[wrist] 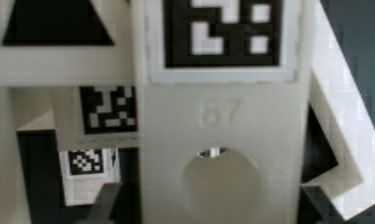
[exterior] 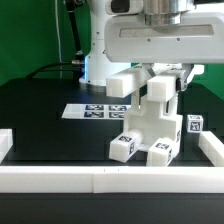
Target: Assemble chair
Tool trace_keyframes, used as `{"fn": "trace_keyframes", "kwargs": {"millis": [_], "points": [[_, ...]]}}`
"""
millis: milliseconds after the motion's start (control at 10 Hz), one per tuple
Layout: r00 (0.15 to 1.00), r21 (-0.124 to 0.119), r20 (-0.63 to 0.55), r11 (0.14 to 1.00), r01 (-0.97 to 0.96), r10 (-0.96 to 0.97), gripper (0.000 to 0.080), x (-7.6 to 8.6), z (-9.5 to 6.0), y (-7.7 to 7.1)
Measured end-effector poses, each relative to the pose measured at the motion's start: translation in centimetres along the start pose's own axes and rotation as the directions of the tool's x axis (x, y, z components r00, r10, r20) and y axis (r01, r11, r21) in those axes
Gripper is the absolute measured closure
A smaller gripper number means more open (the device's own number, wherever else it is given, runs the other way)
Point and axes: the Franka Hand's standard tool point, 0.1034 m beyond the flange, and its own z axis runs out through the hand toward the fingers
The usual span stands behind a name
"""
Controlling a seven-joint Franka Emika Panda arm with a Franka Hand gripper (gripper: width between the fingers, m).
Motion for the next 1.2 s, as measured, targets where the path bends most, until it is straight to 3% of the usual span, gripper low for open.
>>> {"fn": "trace_keyframes", "kwargs": {"millis": [1200], "points": [[1.0,0.004,-0.026,1.0,-0.005,0.005,0.0511,-0.26,0.4,-0.14]]}}
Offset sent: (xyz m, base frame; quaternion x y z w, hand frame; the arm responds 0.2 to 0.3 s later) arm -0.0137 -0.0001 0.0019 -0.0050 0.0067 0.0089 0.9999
